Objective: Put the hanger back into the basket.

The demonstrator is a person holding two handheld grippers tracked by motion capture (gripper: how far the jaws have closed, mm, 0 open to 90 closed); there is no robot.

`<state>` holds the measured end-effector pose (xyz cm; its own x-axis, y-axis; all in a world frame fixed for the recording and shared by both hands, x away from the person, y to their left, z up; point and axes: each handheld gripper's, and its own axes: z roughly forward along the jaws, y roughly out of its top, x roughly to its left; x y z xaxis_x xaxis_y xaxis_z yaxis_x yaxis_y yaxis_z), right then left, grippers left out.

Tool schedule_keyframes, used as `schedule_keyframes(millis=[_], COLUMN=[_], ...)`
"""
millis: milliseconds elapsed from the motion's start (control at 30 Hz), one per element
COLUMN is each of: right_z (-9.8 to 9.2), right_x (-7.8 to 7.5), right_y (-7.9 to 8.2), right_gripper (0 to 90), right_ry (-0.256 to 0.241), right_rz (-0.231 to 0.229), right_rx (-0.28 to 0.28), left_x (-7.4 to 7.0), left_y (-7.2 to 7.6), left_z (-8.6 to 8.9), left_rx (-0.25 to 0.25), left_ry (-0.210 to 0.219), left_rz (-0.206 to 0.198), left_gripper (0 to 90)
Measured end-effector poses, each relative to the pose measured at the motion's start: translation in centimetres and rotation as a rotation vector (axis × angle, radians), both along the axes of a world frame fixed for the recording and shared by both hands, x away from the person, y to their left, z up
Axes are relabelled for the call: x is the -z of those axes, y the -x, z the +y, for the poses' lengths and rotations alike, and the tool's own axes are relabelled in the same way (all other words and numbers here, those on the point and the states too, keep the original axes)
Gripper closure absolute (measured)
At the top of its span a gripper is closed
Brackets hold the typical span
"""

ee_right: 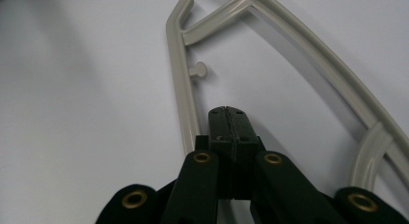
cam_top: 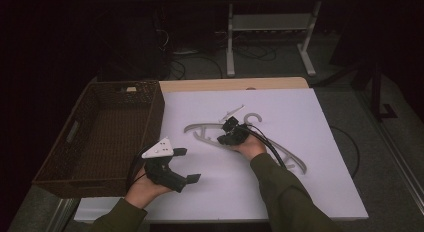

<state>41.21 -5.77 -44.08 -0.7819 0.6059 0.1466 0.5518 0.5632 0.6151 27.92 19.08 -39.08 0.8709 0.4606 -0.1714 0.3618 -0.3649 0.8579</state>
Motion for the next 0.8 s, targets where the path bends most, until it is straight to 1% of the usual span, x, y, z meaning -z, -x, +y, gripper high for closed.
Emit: schedule_keyframes(millis=[67, 233, 300, 333, 367, 533, 667, 700, 800], right_z=[0.1, 0.6, 1.0, 1.1, 1.2, 1.3, 1.0, 1.0, 0.8], right_x=[0.1, 0.1, 0.0, 0.1, 0.1, 0.0, 0.0, -0.1, -0.2], right_y=[0.7, 3.3, 4.4, 4.8, 5.3, 8.3, 10.1, 10.3, 10.5], right_gripper=[89.7, 89.7, 89.7, 89.7, 89.7, 89.7, 89.6, 89.7, 89.6], right_ry=[-0.021, -0.031, -0.021, 0.003, 0.007, 0.018, 0.025, 0.024, 0.018], right_rz=[0.004, 0.027, 0.031, 0.005, -0.002, 0.004, 0.003, 0.006, -0.006], right_rx=[-0.026, -0.104, -0.146, -0.183, -0.208, -0.288, -0.328, -0.328, -0.324], left_x=[0.0, -0.1, -0.1, -0.2, -0.2, -0.3, -0.3, -0.3, -0.3], left_y=[0.0, 0.0, 0.0, 0.0, 0.0, -0.1, -0.1, -0.1, -0.1], left_z=[0.0, 0.0, 0.0, 0.0, 0.1, 0.2, 0.2, 0.2, 0.2], left_rx=[-0.001, -0.007, -0.009, -0.008, -0.008, -0.014, -0.015, -0.015, -0.017], left_ry=[-0.003, 0.003, 0.008, 0.007, 0.006, 0.012, 0.011, 0.01, 0.009], left_rz=[0.0, -0.003, -0.001, -0.003, -0.004, -0.004, -0.007, -0.008, -0.007], left_gripper=[0.0, 0.0, 0.0, 0.0, 0.0, 0.0, 0.0, 0.0, 0.0])
